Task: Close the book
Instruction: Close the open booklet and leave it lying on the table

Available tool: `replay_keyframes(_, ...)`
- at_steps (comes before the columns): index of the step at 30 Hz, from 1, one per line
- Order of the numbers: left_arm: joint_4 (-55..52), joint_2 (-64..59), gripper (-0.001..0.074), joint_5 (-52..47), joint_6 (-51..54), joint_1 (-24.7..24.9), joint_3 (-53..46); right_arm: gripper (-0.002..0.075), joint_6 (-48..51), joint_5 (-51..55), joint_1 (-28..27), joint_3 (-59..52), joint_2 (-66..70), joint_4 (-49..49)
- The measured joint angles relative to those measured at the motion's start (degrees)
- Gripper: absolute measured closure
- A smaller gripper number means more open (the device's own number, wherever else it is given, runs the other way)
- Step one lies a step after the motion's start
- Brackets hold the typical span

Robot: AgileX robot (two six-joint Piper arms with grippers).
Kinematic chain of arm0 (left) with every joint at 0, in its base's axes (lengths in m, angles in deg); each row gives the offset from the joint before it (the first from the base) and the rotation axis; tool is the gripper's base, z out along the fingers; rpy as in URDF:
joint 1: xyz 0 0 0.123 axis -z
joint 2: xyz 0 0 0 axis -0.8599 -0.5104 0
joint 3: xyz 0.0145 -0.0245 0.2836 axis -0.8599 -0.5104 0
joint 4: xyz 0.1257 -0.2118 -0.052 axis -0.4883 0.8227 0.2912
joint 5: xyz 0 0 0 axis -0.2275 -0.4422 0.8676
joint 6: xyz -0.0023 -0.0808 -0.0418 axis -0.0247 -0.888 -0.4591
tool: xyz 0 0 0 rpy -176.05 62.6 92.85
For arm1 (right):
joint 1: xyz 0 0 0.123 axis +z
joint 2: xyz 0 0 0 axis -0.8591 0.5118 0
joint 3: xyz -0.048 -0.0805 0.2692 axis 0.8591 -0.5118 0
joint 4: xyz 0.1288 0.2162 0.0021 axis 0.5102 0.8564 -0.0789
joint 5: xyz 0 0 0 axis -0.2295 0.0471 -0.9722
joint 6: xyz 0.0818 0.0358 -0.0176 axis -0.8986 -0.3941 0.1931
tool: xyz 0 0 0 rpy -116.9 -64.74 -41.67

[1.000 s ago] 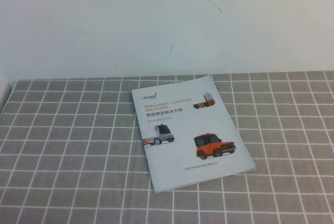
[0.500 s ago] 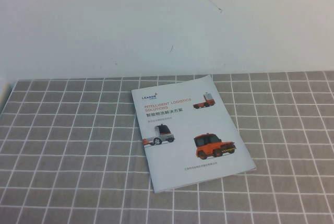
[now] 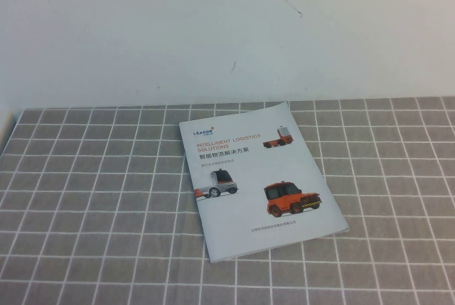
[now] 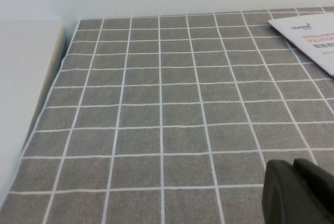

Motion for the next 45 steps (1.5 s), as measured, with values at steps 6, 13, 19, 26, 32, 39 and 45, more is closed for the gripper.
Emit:
replay_keyframes(6,0.1,0.1,0.0739,0.0,-0.3,0.0,0.0,0.0727,0.0,0.0,0.0,0.0,0.0,0.0)
replay_keyframes(13,0.1,0.1,0.0739,-0.1,-0.3,0.0,0.0,0.0727,0.0,0.0,0.0,0.0,0.0,0.0)
replay_keyframes(19,0.1,0.1,0.0739,-0.1,-0.4,0.0,0.0,0.0727,0.0,0.0,0.0,0.0,0.0,0.0)
replay_keyframes(26,0.2,0.1,0.0739,-0.1,-0.4,0.0,0.0,0.0727,0.1,-1.4,-4.9,-1.1,-3.3,0.2)
replay_keyframes(32,0.2,0.1,0.0739,-0.1,-0.4,0.0,0.0,0.0727,0.7,-9.9,-16.9,-11.7,-5.2,-2.0)
replay_keyframes(39,0.2,0.1,0.0739,-0.1,-0.4,0.0,0.0,0.0727,0.8,-18.8,-23.7,-23.7,-13.6,-3.6)
replay_keyframes(45,0.2,0.1,0.0739,-0.2,-0.4,0.0,0.0,0.0727,0.8,-18.6,-25.2,-24.5,-15.8,-3.0)
